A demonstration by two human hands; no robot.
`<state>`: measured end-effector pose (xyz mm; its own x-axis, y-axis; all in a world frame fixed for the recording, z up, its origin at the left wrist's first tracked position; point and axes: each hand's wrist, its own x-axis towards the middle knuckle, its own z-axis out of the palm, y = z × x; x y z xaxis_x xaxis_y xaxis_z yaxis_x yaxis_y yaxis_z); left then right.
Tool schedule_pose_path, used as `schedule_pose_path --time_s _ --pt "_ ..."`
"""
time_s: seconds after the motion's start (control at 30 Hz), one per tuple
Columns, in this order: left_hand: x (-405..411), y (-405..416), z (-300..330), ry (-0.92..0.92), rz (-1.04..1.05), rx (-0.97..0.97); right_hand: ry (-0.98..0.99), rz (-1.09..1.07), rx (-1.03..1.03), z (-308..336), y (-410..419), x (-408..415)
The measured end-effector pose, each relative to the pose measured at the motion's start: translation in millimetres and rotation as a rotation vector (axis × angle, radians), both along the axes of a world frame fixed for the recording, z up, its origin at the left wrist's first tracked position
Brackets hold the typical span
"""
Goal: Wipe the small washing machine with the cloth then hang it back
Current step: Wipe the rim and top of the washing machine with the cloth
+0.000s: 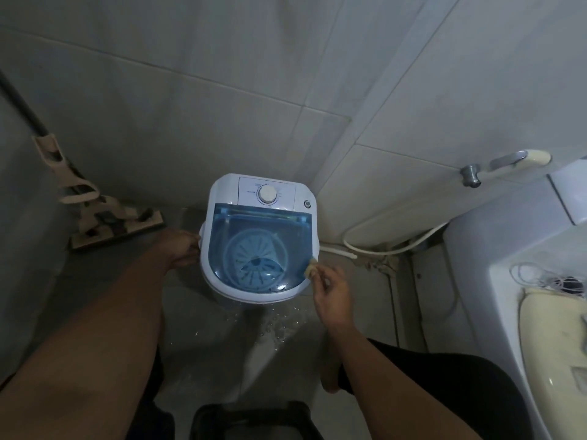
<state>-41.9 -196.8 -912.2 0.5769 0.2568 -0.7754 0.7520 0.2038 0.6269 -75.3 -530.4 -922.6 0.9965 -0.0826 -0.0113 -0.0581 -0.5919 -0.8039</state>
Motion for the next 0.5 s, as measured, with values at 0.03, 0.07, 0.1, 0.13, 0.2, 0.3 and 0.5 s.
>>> schedule_pose_path --time_s 0.03,0.07,0.1,0.13,0.2,0.3,0.5 --pt "0 -1 0 -0.002 0.001 -0.001 -0.026 0.048 -0.058 -3 7 -7" --pt "1 -1 0 0.003 -0.001 0.002 -0.05 0.079 -0.122 -4 15 -14" --pt "1 -1 -1 0.0 0.001 0.0 -0.083 0.108 -0.182 -4 23 -22" --pt "1 0 -1 0.001 0.001 -0.002 -0.115 0.138 -0.228 -6 31 -30" --pt "2 2 -3 0.006 -0.001 -0.003 -0.165 0.214 -0.267 -8 49 -47" --pt "1 4 -4 -0.006 0.012 0.002 -0.171 0.293 -0.245 -10 82 -65" --pt "0 9 -6 -0.006 -0.007 -0.011 -0.118 0.354 -0.159 -1 135 -62"
